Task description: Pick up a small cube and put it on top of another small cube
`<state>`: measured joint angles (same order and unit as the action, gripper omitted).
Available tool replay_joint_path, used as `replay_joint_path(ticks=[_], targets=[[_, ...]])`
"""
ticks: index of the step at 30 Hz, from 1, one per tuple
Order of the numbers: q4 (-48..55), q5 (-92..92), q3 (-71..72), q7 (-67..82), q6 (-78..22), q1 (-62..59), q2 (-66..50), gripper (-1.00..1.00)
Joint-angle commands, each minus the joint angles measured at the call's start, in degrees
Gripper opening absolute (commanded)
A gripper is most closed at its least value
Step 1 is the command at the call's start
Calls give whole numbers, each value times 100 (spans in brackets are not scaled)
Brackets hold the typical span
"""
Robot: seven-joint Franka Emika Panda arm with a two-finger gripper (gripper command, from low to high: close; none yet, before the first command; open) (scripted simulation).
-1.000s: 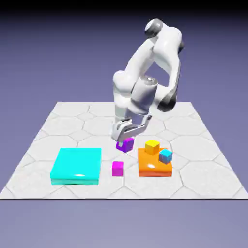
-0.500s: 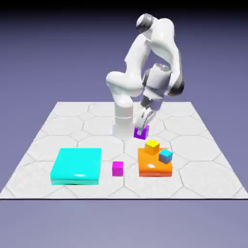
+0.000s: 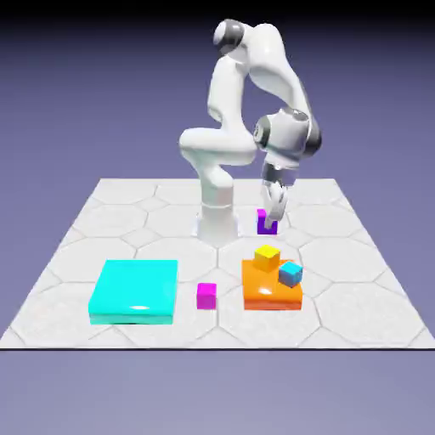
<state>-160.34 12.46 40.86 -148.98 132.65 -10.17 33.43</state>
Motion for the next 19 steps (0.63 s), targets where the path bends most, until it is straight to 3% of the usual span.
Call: replay_joint_path(ticks=[1,9,16,17,19], targets=[[-64,-42,-130,31,1,208,-16,-100],[-463,-335,-941,202,46,1501,-119,-100],[-809,-897,-484,-289,1654,932,-1418,-100],[-809,-897,-484,-289,1654,932,-1418,100],[-755,-810,-554,-213,1406,1020,-1217,100]])
